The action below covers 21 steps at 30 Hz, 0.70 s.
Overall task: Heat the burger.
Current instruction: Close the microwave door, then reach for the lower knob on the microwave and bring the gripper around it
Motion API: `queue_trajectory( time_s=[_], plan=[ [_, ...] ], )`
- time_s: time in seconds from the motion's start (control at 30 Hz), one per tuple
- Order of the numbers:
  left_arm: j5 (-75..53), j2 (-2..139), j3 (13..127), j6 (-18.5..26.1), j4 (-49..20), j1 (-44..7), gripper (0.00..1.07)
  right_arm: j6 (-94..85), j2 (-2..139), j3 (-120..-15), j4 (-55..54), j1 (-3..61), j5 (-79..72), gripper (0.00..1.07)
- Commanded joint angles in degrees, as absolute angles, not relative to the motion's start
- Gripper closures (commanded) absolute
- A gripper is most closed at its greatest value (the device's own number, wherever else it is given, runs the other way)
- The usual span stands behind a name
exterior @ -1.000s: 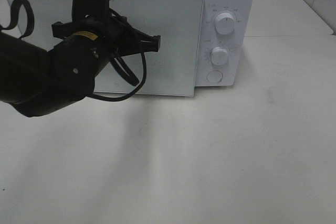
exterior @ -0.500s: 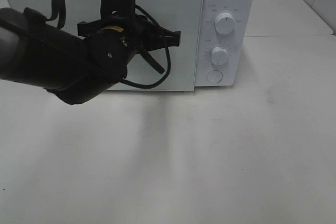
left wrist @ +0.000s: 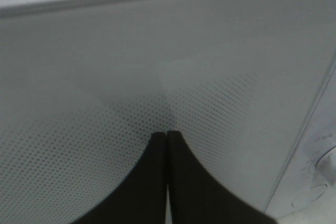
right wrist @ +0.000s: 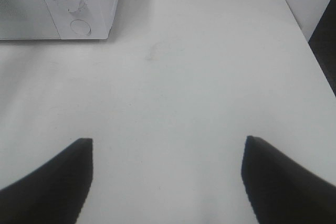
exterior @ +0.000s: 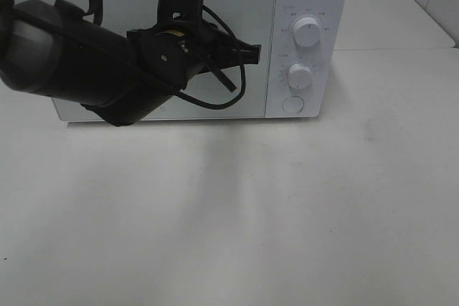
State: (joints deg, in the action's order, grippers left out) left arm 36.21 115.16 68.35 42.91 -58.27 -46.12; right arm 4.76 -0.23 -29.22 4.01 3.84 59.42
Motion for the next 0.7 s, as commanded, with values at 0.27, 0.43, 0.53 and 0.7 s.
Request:
queue_trajectory(
  time_s=[0.27, 0.43, 0.53, 0.7],
  plan=[
    [34.32, 110.75, 66.52, 44.40, -61.59, -50.88, 1.07, 4.98, -1.78, -29.05, 3.84, 3.44, 59.07, 0.32],
    [17.59, 108.69, 66.18, 45.84, -60.16, -50.65, 1.07, 4.98, -1.78, -29.05, 3.84, 3.44, 59.07, 0.32],
    [6.99, 107.72, 66.18, 46.01, -57.64, -49.79, 1.07, 4.98, -1.78, -29.05, 3.84, 3.44, 59.07, 0.32],
    [-9.05, 106.28, 66.18, 45.78, -54.49, -47.15, 1.07, 4.98, -1.78, -29.05, 3.84, 3.44, 59.07, 0.32]
  ],
)
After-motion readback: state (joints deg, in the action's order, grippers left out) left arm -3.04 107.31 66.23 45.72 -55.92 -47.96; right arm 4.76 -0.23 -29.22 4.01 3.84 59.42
